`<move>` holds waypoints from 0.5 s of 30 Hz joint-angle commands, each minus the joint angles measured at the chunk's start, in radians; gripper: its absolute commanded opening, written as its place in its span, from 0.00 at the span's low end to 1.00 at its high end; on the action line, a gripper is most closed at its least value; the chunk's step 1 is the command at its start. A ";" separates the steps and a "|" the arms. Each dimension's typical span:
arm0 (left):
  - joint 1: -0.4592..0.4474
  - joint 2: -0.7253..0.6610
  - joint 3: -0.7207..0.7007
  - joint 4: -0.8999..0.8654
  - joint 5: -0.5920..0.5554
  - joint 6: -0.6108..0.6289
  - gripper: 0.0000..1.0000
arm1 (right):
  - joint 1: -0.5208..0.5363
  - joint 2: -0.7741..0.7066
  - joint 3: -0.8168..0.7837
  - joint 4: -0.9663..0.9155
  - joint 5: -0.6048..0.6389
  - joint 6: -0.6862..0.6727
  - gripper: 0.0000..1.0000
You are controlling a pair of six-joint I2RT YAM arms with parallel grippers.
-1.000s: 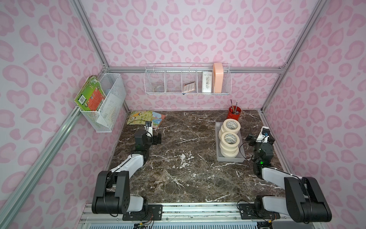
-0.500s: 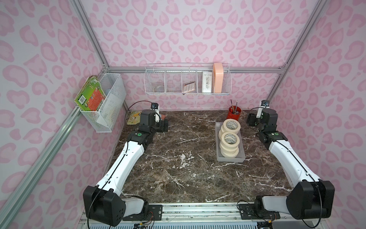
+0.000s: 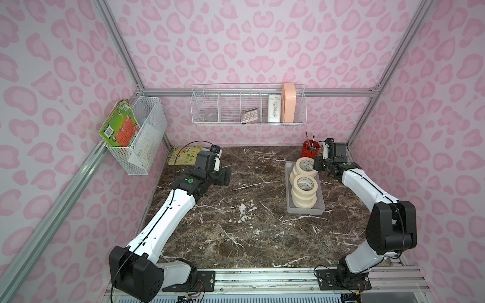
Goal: Take out the art tape in the storage box
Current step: Pick up the art tape from the storage box.
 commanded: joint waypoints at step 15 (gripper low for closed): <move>-0.025 -0.006 0.005 -0.005 0.055 -0.040 0.89 | -0.020 0.136 0.029 0.041 -0.035 0.033 0.34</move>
